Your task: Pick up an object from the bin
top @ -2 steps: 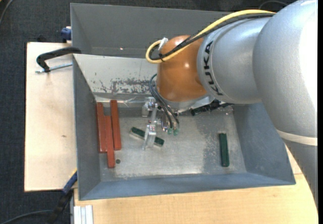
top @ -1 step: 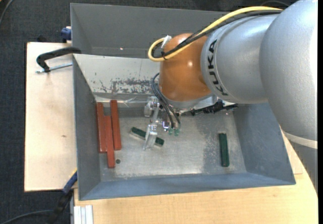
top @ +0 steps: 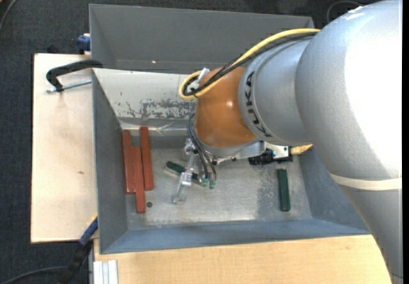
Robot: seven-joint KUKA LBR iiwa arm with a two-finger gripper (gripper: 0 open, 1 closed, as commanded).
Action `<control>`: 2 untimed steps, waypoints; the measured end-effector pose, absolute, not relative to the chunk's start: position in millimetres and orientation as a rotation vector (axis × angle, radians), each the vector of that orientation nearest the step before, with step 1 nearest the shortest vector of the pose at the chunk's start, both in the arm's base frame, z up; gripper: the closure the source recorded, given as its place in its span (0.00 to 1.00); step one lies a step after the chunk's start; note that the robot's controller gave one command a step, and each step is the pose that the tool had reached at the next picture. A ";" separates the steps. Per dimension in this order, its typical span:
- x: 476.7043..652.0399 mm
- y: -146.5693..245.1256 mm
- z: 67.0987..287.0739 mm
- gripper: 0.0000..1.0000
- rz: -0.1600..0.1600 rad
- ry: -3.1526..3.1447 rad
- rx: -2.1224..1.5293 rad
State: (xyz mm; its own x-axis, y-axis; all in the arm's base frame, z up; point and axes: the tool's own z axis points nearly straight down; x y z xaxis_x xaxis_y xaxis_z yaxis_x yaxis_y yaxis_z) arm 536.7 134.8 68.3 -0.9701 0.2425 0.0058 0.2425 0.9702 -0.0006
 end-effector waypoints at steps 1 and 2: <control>537.1 135.7 68.9 0.00 -0.003 -3.116 -0.384; 537.2 135.6 69.0 1.00 -0.003 -3.117 -0.383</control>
Offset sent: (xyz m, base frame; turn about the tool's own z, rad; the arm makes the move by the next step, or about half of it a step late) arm 0.0000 0.0000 0.0000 0.0000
